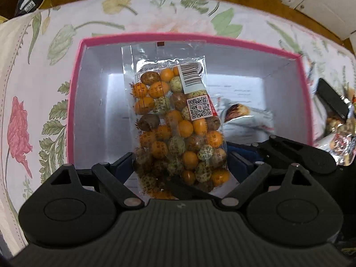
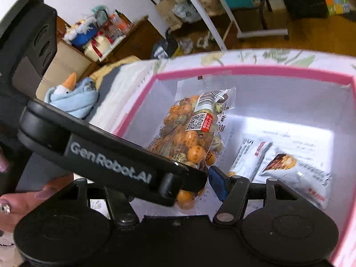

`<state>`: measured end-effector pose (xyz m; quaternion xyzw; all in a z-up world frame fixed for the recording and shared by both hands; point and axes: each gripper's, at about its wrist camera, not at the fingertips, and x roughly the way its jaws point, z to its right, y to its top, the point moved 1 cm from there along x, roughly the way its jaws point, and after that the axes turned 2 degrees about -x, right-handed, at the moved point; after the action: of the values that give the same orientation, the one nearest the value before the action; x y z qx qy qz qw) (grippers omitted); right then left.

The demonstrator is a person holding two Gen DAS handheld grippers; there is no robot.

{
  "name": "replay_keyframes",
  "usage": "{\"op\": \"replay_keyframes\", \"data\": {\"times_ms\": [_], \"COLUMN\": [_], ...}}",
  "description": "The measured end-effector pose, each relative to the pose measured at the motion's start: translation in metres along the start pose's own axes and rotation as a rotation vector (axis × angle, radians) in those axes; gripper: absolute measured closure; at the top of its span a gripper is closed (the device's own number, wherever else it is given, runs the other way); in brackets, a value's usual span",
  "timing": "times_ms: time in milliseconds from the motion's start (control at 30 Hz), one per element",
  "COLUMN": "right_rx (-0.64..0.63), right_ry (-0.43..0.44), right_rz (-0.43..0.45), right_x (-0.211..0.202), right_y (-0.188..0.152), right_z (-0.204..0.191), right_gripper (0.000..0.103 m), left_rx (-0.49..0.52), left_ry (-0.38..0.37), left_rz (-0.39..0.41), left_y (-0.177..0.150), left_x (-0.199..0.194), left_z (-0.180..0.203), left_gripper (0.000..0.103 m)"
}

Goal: Organize snacks
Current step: 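Lower the nut bag into the pink box and open the left tool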

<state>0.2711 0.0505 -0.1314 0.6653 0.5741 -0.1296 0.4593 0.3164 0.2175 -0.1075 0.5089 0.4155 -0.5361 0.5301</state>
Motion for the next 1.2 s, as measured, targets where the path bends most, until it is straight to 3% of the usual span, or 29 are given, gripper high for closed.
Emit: {"op": "replay_keyframes", "data": {"times_ms": [233, 400, 467, 600, 733, 800, 1000, 1200], "right_rx": [0.013, -0.077, -0.117, -0.156, -0.237, -0.241, -0.302, -0.328], "right_ry": [0.008, -0.035, -0.052, -0.081, -0.212, -0.23, -0.279, -0.368], "right_rz": [-0.067, -0.045, -0.03, 0.046, 0.12, 0.15, 0.255, 0.284], "right_x": [0.023, 0.008, -0.004, -0.04, -0.071, -0.09, -0.152, -0.198], "right_y": [0.0, 0.001, -0.002, -0.017, -0.034, -0.04, -0.067, -0.1], "right_z": [0.002, -0.006, -0.008, -0.006, -0.011, -0.01, -0.012, 0.001], "right_gripper": [0.032, 0.029, 0.028, 0.028, 0.026, 0.026, 0.023, 0.022], "left_rx": [-0.032, 0.011, 0.021, -0.003, -0.008, 0.003, 0.076, 0.156], "left_ry": [0.023, 0.163, 0.173, 0.128, 0.068, 0.042, -0.008, -0.078], "left_rz": [0.017, 0.17, 0.206, 0.269, 0.323, 0.338, 0.367, 0.383], "left_y": [-0.005, -0.018, -0.023, -0.041, -0.062, -0.073, -0.101, -0.122], "left_x": [0.02, 0.015, 0.008, -0.014, -0.038, -0.048, -0.07, -0.089], "left_z": [-0.01, -0.004, -0.002, -0.003, 0.005, 0.014, 0.048, 0.088], "left_gripper": [0.014, 0.014, 0.014, 0.014, 0.015, 0.016, 0.016, 0.015]}}
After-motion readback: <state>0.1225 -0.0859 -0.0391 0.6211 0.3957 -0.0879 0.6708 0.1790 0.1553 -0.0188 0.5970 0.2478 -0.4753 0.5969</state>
